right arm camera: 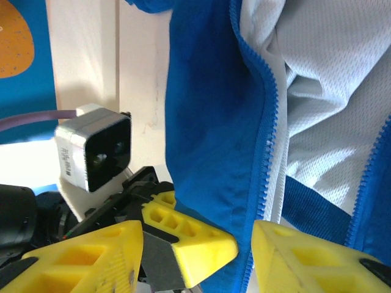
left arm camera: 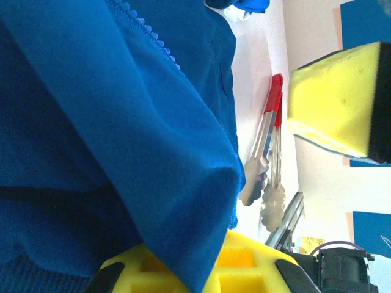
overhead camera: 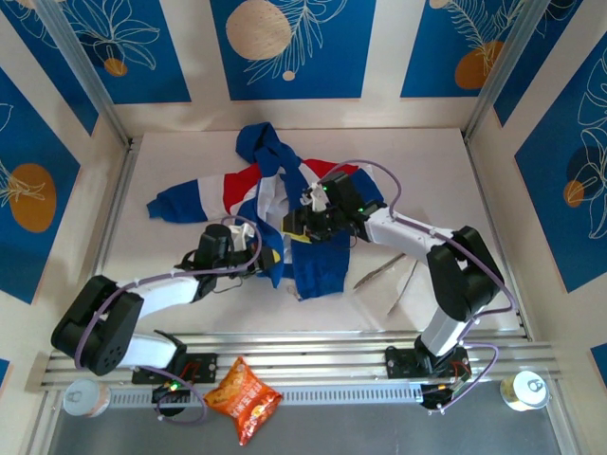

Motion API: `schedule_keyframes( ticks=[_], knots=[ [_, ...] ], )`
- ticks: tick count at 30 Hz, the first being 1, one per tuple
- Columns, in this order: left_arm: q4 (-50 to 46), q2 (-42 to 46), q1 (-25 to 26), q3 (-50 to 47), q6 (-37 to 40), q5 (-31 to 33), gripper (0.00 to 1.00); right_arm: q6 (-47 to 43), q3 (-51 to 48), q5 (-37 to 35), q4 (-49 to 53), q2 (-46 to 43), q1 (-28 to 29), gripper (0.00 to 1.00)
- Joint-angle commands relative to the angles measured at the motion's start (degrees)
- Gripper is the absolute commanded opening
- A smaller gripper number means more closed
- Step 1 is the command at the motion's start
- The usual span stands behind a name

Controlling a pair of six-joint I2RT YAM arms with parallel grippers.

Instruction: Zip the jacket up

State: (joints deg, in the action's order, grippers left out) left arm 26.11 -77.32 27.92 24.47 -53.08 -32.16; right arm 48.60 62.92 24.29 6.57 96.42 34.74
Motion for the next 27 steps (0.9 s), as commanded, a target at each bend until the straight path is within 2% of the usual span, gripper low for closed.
schedule_keyframes(
  ticks=[1, 5, 13, 14, 17, 19, 23, 27],
  knots=[
    [0.02, 1.72, -0.50, -0.13, 0.12, -1.50, 0.00, 1.19, -0.39, 1.59, -0.17, 2.47, 1.01, 0.51],
    [-1.32, 4.57, -0.56, -0.71, 0.42, -1.33, 0.00, 3.78, 0.74, 4.48, -2.67, 6.22, 1.20, 0.51],
    [-1.93, 7.34, -1.03, -1.77, 0.83, -1.94, 0.00, 6.68, 5.21, 5.75, -4.75, 10.83, 2.78, 0.50],
    [-1.56, 7.41, -1.09, -2.01, 0.64, -1.96, 0.00, 6.89, 5.59, 5.85, -5.05, 10.98, 2.92, 0.46],
    [-0.62, 7.27, -1.50, -2.81, 0.27, -2.02, 0.00, 6.87, 5.90, 4.81, -4.97, 10.39, 3.06, 0.21],
    [-0.78, 6.93, -1.97, -2.98, 0.27, -2.10, 0.00, 6.41, 5.83, 4.21, -4.82, 9.94, 3.05, 0.11],
    [-1.60, 7.20, -2.35, -3.02, 0.32, -2.07, 0.00, 6.40, 5.50, 4.23, -5.38, 9.66, 3.24, 0.01],
    [-3.47, 8.36, -2.35, -3.37, 0.95, -1.03, 0.00, 6.70, 5.17, 4.75, -6.14, 9.59, 3.77, 0.00]
  ],
)
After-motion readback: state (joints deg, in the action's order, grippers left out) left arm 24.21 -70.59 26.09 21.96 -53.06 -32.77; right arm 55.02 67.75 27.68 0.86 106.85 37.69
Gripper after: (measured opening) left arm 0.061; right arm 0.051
